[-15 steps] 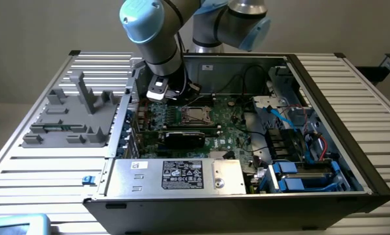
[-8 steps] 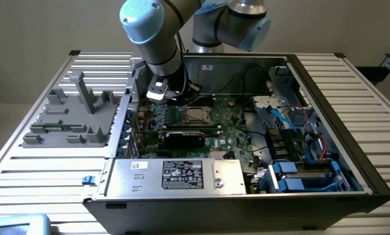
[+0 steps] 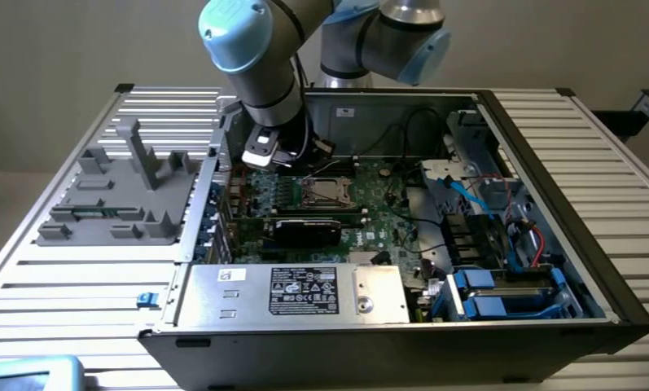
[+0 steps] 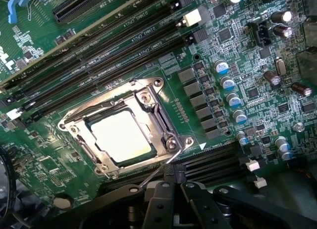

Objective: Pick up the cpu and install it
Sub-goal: 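Install the first cpu locking lever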

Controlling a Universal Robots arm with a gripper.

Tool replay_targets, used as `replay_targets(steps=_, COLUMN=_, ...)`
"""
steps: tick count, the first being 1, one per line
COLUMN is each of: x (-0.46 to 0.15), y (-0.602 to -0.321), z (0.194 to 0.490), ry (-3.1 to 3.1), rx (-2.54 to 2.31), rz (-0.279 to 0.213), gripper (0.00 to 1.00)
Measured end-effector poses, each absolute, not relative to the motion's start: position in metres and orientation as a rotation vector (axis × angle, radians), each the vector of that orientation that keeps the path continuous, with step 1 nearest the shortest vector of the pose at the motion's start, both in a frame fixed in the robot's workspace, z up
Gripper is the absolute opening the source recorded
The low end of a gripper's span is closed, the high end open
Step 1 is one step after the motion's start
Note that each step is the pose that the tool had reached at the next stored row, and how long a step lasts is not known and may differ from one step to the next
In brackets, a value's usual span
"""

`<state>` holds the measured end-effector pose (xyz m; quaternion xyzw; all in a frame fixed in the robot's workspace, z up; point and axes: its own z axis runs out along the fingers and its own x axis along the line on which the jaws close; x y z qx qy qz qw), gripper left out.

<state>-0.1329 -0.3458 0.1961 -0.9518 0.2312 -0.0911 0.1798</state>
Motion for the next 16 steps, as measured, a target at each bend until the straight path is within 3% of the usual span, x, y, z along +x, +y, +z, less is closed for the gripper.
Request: replay_targets(steps=16, x=-0.1329, y=-0.3460, z=0.1961, ry=0.703, rx=-2.669, rz=-0.233, gripper=0.11)
